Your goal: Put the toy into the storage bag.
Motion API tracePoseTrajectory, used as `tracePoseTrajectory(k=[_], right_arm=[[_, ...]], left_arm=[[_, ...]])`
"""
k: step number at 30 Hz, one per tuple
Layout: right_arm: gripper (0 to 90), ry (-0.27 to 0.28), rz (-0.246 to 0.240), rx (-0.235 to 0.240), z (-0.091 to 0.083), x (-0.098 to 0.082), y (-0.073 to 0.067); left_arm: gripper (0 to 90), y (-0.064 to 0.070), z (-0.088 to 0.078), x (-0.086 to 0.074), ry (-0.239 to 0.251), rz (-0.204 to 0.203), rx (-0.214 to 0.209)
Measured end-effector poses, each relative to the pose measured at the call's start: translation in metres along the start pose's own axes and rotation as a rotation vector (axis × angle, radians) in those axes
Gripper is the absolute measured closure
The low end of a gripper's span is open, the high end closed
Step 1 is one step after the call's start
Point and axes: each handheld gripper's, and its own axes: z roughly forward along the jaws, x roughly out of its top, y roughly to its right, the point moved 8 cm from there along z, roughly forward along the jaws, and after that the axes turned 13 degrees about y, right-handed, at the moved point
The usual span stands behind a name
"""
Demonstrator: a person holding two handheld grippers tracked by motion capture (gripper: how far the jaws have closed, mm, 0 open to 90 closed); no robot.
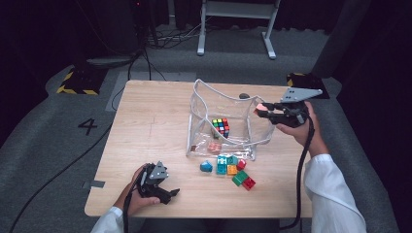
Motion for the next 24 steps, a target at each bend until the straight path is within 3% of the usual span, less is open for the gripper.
tracePoseTrajectory(k=[11, 19, 23, 24], right_arm=[[66.6, -0.135, -0.070, 0.075, 0.047, -0.004, -0.010], [66.6, -0.272, -0.094, 0.110, 0.065, -0.015, -0.009], [66.5, -0.315, -0.097, 0.115, 0.069, -0.022, -0.007], [66.5, -0.323, -0.118, 0.120, 0.071, -0.024, -0.005]], left_arm=[[7.9, 0.000, 0.000, 0.000, 0.000, -0.001, 0.000], [7.9, 0.000, 0.000, 0.000, 0.000, 0.000, 0.000], [7.9, 0.000, 0.000, 0.000, 0.000, -0.001, 0.000], [8.0, 0.000, 0.000, 0.000, 0.000, 0.000, 0.000]])
